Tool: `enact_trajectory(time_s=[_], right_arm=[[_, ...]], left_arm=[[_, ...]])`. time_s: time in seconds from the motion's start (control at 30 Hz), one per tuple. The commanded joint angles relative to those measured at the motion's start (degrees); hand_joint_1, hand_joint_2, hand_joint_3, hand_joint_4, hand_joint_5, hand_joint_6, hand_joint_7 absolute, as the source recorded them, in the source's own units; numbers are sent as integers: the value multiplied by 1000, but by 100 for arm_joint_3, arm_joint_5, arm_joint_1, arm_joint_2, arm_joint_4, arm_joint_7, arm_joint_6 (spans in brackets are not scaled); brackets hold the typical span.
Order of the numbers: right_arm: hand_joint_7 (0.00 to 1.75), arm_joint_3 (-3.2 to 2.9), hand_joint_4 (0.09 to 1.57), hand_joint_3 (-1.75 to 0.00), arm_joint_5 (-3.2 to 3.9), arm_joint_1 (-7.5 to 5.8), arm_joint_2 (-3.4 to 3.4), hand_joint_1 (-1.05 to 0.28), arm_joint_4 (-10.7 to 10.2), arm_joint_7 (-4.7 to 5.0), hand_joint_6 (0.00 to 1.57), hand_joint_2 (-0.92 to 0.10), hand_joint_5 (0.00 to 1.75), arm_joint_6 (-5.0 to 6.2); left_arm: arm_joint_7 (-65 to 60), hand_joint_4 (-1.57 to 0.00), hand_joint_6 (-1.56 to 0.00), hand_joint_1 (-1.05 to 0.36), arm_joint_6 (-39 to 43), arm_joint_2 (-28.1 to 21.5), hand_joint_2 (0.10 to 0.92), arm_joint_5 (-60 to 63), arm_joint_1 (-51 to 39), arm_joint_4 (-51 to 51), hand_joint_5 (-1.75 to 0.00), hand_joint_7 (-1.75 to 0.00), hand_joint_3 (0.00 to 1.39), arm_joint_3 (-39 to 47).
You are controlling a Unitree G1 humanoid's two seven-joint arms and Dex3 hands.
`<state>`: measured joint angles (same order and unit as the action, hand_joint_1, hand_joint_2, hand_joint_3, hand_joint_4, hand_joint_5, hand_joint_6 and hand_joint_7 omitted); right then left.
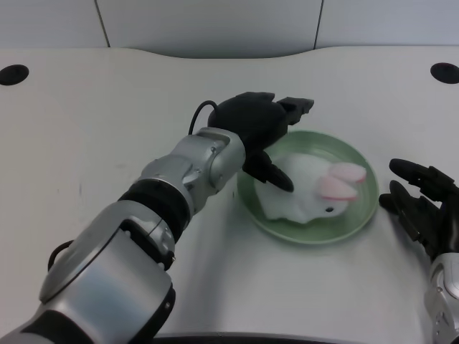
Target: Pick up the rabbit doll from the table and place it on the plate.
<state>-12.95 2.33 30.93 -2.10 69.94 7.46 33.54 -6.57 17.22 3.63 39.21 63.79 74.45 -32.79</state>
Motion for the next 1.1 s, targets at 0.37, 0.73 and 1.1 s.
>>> enact_trajectory(time_s=[0.37, 0.73, 1.1], right_arm=[[294, -38, 753, -217, 31, 90, -56, -262, -3, 106, 866, -921, 754, -29], [279, 58, 699, -215, -93, 37, -105, -280, -119, 152, 838, -921, 762, -43], [291, 230, 735, -209, -241, -19, -57, -328, -325, 435, 838, -921, 811, -134]], left_arm=[[586, -5, -257, -842, 1771, -1452, 921, -1493, -1451, -1078, -782, -111, 190, 1310], [1361, -272, -468, -741, 2106, -1729, 921, -3056, -3255, -2429, -1158, -211, 354, 2500], [2061, -698, -686, -749, -231, -1399, 921, -5255, -5379, -5278, -1522, -381, 336, 3621]])
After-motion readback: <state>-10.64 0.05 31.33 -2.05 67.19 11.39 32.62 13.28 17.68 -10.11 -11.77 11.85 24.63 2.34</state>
